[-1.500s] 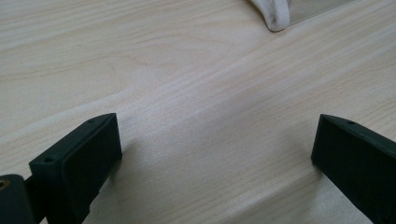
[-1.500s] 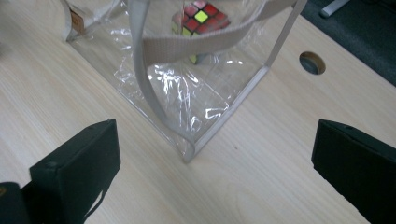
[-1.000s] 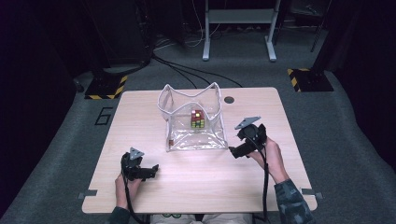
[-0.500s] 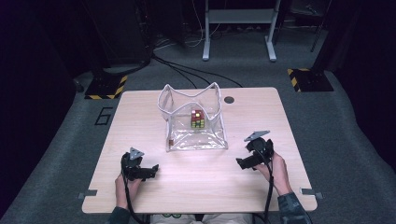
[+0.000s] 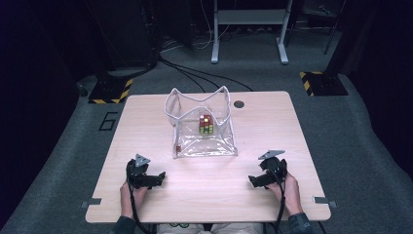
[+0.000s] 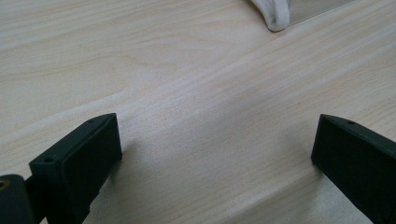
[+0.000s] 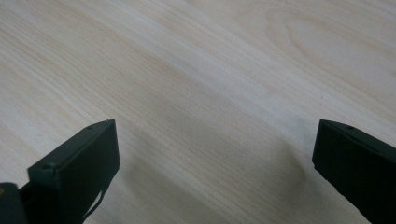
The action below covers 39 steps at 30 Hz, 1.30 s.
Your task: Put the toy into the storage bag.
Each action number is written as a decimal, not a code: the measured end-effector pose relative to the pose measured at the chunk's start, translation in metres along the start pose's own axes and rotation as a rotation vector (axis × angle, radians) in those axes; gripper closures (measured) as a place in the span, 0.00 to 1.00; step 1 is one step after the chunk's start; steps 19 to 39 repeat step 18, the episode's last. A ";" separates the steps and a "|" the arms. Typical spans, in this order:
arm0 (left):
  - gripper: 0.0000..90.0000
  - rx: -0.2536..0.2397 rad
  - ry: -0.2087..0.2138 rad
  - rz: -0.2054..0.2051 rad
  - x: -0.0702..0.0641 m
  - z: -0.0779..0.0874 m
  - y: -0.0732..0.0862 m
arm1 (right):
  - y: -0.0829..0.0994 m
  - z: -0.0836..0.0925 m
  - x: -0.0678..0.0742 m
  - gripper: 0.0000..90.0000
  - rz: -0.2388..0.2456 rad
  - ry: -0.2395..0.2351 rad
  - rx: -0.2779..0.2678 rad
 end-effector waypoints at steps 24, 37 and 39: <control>0.02 -0.001 0.000 0.001 0.000 0.000 0.000 | 0.011 -0.003 0.000 0.00 -0.013 0.025 -0.156; 0.02 -0.001 0.000 0.001 0.000 0.000 0.000 | 0.011 -0.003 0.000 0.00 -0.013 0.025 -0.156; 0.02 -0.001 0.000 0.001 0.000 0.000 0.000 | 0.011 -0.003 0.000 0.00 -0.013 0.025 -0.156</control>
Point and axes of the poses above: each handheld gripper's, and its own axes: z roughly backward along the jaws, y roughly out of its underside, x roughly to its left, the point moved 10 cm from there along -z, roughly forward along the jaws, and after that the axes turned 1 degree about x, right-handed, at the moved point
